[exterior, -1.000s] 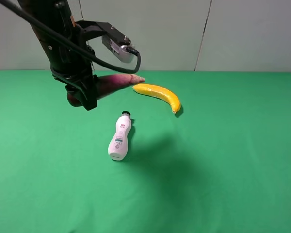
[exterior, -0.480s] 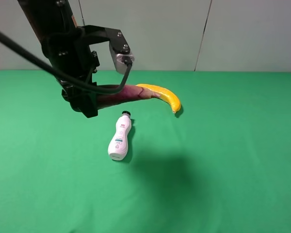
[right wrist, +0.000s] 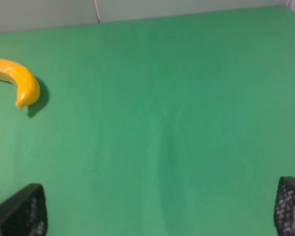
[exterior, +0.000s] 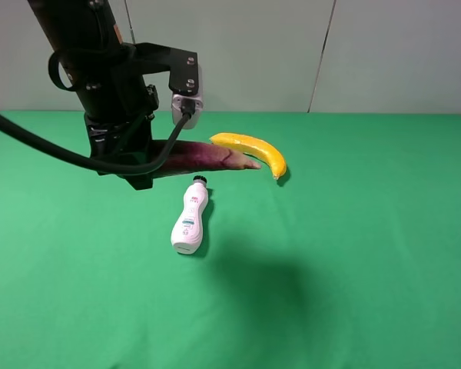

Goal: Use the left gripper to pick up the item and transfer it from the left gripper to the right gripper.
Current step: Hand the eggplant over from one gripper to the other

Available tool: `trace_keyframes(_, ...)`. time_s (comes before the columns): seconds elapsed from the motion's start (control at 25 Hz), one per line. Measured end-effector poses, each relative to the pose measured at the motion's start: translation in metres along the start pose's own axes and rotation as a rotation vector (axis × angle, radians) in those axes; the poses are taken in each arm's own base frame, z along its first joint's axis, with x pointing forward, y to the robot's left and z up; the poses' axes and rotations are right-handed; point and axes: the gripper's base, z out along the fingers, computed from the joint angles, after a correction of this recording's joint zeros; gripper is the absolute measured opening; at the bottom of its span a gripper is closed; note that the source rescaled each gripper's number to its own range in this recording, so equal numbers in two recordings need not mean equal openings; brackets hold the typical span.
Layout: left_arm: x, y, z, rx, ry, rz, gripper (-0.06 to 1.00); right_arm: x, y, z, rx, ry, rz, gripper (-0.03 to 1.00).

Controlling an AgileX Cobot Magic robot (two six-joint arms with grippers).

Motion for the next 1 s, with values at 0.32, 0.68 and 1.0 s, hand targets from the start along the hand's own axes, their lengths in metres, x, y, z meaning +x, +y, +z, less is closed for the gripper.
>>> trace_keyframes(0.32,-0.008,0.006,-0.001,-0.062,-0.087,0.015,0.00,0.000,0.000,0.000,0.000,0.000,0.000,1.00)
trace_keyframes(0.68,-0.019,0.003,0.000,-0.098,-0.137,0.040,0.00,0.000,0.000,0.000,0.000,0.000,0.000,1.00)
trace_keyframes(1.0,-0.024,0.003,-0.001,-0.114,-0.181,0.032,0.00,0.000,0.000,0.000,0.000,0.000,0.000,1.00)
